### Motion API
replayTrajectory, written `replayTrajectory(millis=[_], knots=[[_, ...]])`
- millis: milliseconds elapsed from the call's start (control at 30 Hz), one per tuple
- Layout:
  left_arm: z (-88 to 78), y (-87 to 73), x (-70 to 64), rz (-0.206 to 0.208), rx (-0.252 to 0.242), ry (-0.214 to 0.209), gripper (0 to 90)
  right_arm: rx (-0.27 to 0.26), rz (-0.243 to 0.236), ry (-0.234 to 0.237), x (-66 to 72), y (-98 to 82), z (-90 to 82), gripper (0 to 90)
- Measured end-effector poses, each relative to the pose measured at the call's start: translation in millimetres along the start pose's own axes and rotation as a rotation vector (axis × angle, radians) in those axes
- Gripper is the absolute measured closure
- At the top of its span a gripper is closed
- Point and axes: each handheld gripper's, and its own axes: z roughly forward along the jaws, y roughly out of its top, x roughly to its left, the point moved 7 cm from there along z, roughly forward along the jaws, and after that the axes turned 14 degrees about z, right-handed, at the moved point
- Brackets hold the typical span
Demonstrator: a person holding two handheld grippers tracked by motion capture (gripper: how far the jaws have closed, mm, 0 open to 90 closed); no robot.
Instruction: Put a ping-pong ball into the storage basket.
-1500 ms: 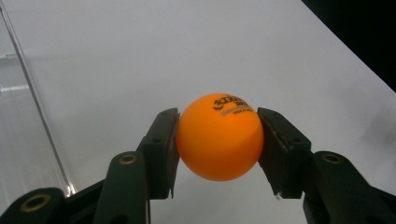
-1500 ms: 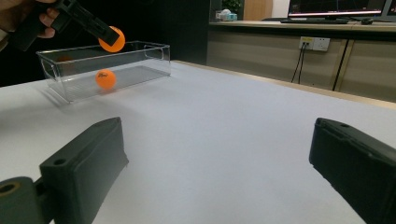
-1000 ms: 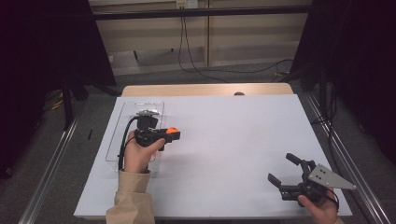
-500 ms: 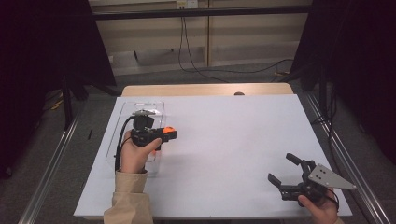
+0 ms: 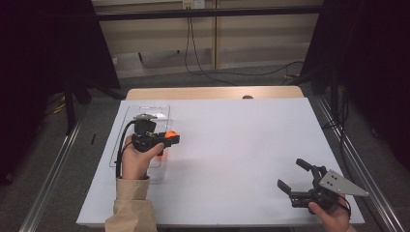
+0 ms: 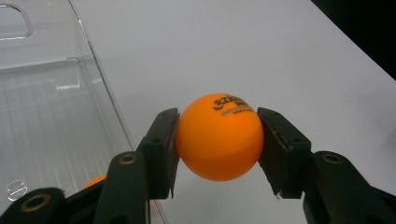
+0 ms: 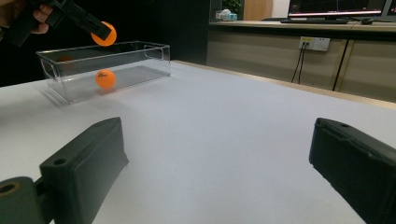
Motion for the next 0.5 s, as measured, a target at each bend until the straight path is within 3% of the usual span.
replayTrajectory(millis=[500], knots=[[-4.0, -3.6, 5.6, 0.003, 0.006, 0.011, 50.9, 0.0, 0.001, 0.001, 0.0, 0.0, 0.1, 3.3]])
